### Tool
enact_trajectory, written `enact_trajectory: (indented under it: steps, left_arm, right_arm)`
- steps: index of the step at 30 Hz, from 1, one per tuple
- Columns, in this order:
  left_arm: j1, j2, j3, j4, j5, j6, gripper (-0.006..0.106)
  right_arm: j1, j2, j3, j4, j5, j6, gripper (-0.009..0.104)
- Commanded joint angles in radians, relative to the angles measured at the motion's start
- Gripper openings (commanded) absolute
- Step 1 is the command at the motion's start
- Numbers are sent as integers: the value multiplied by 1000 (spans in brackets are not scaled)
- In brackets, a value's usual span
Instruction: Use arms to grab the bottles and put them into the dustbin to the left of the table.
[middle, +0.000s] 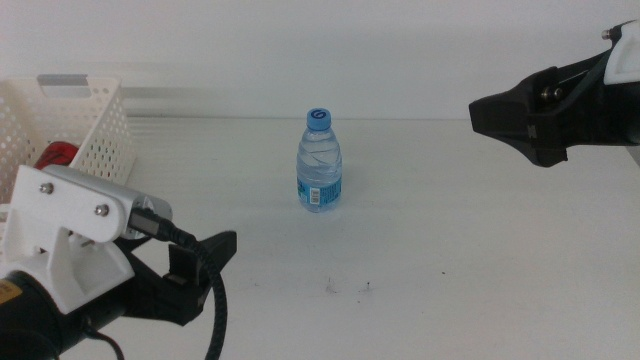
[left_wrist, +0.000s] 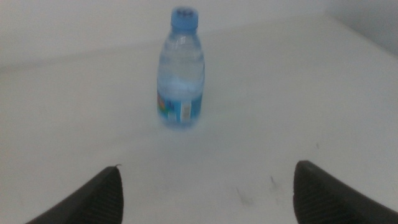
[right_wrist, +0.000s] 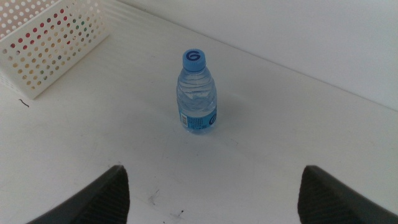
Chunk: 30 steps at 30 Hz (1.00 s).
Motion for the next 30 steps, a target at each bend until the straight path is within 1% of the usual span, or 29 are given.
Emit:
enact_trajectory:
  steps: [1, 4, 6, 7, 8, 9, 10, 11, 12, 13, 14, 16, 19, 22, 25, 30]
  left_arm:
    - [-40, 0, 4, -18, -105, 6, 94]
    - [-49, -2, -10, 25, -113, 6, 94]
    - [-49, -2, -14, 27, -116, 11, 94]
    - [-49, -2, -12, 42, -123, 9, 94]
    - [-49, -2, -10, 79, -133, -15, 94]
    - [-51, -2, -2, 212, -158, -122, 94]
    - [-54, -2, 14, 417, -206, -366, 94]
    - [-54, -2, 33, 590, -257, -535, 94]
    - [-54, -2, 61, 724, -324, -693, 94]
    - [-46, 3, 90, 812, -384, -785, 94]
    - [-39, 8, 114, 845, -414, -820, 94]
    - [-35, 31, 143, 843, -432, -852, 94]
    - [-35, 72, 162, 807, -434, -854, 94]
    - [-35, 95, 164, 807, -444, -854, 94]
    - [-35, 107, 164, 779, -428, -854, 94]
    - [-35, 125, 164, 789, -407, -852, 94]
  right_arm:
    - [0, -5, -7, 1, -3, -1, 84]
    - [0, -5, -7, 1, -3, -1, 84]
    - [0, -5, -7, 1, -3, -1, 84]
    - [0, -5, -7, 1, -3, -1, 84]
    - [0, -5, -7, -1, -3, -1, 84]
    - [0, -5, -7, -3, -3, -1, 84]
    - [0, -5, -7, -3, -3, -1, 84]
    - [0, -5, -7, -3, -3, -1, 84]
    - [0, -5, -7, -3, -3, -1, 84]
    - [0, -5, -7, -1, -3, -1, 84]
    - [0, -5, -7, 1, -3, -1, 84]
    - [0, -5, -7, 1, -3, -1, 84]
    - [0, -5, -7, 1, -3, -1, 84]
    - [0, -5, -7, 1, -3, -1, 84]
    - [0, -5, -7, 1, -3, -1, 84]
    - [0, -5, -7, 1, -6, -1, 84]
